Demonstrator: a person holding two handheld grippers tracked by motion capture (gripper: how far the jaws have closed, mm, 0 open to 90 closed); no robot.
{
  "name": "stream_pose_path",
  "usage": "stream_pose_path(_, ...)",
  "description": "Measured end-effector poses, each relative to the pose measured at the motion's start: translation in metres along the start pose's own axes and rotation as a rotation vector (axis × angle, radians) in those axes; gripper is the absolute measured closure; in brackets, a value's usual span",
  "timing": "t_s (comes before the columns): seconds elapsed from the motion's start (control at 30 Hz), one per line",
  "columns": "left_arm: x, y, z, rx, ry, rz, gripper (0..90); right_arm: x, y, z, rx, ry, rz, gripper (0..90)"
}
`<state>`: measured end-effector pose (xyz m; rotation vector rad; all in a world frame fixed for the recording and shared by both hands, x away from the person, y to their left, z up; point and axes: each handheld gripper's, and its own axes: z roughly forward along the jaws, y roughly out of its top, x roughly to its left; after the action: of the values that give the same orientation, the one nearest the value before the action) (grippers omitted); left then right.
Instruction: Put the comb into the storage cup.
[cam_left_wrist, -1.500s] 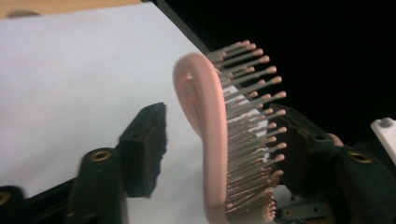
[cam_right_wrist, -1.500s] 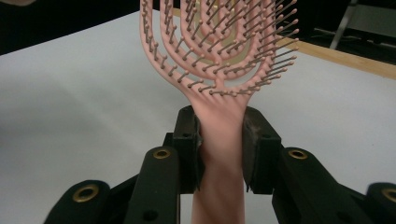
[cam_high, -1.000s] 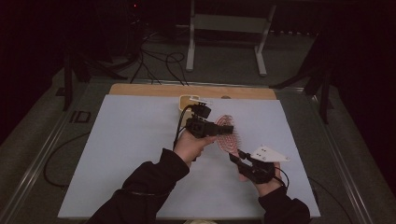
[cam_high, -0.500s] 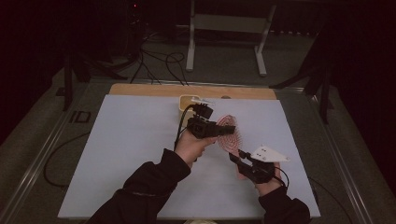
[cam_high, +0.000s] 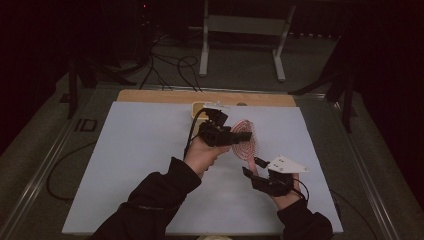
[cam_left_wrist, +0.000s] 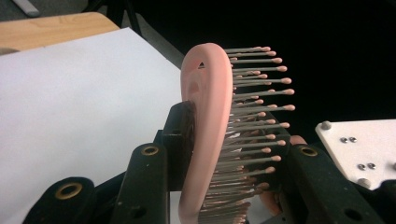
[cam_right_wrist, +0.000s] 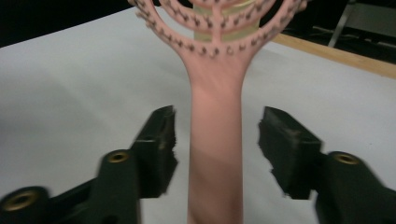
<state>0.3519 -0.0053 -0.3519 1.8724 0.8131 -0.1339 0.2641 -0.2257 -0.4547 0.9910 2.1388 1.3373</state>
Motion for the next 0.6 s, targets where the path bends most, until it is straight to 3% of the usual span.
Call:
stream_pose_path(0.1, -0.002, 0.001, -0.003, -0.003, 0.008, 0.016, 65.2, -0.001, 0.0, 0.0, 0.006, 0.027, 0.022, 32.0)
stream_pose_path(0.13, -0.002, 0.001, -0.003, -0.003, 0.008, 0.016, 65.2, -0.001, 0.0, 0.0, 0.006, 0.027, 0.022, 32.0)
stream_pose_path(0.37, 0.001, 0.005, -0.014, -0.014, 0.031, 0.039, 65.2, -0.001, -0.003, 0.001, 0.024, 0.095, 0.025, 10.2)
stream_pose_path(0.53, 0.004, 0.006, -0.019, -0.02, 0.045, 0.043, 65.2, -0.002, -0.005, 0.001, 0.014, 0.111, 0.013, 8.3)
stream_pose_path(0.6, 0.006, 0.006, -0.022, -0.024, 0.049, 0.042, 65.2, -0.002, -0.006, 0.001, 0.016, 0.091, 0.006, 8.2)
